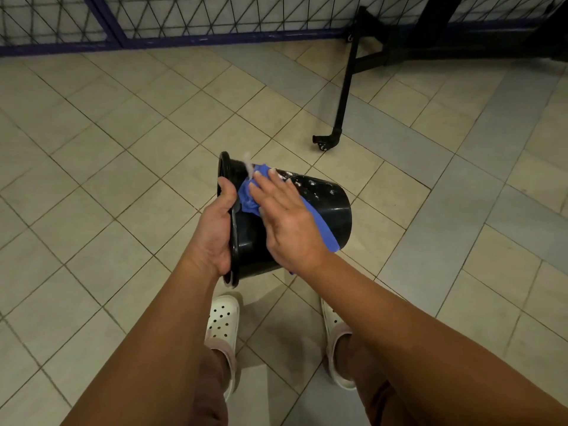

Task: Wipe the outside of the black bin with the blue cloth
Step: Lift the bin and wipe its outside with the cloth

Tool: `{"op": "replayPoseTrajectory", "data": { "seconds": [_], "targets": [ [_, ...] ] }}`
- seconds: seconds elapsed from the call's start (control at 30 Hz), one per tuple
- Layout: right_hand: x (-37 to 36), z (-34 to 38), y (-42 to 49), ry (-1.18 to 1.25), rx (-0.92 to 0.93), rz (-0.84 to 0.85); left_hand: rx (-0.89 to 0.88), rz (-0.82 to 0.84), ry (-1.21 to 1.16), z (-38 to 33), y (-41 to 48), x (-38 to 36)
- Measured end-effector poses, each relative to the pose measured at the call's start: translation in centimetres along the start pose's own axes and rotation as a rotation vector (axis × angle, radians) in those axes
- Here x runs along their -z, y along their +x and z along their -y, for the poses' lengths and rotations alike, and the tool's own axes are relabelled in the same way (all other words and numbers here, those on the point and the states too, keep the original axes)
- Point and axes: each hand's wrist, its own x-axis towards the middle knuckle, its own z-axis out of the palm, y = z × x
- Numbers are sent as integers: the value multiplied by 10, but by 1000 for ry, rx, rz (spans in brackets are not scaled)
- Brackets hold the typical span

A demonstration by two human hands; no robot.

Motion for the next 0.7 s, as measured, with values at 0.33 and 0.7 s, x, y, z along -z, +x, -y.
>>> {"op": "replayPoseTrajectory", "data": {
  "seconds": [0.33,0.7],
  "targets": [
    [3,5,13,-23,-234,73,21,-34,9,6,-1,-4],
    [8,-7,13,-1,-116,144,-45,-17,-42,6,-3,-3]
  ]
}}
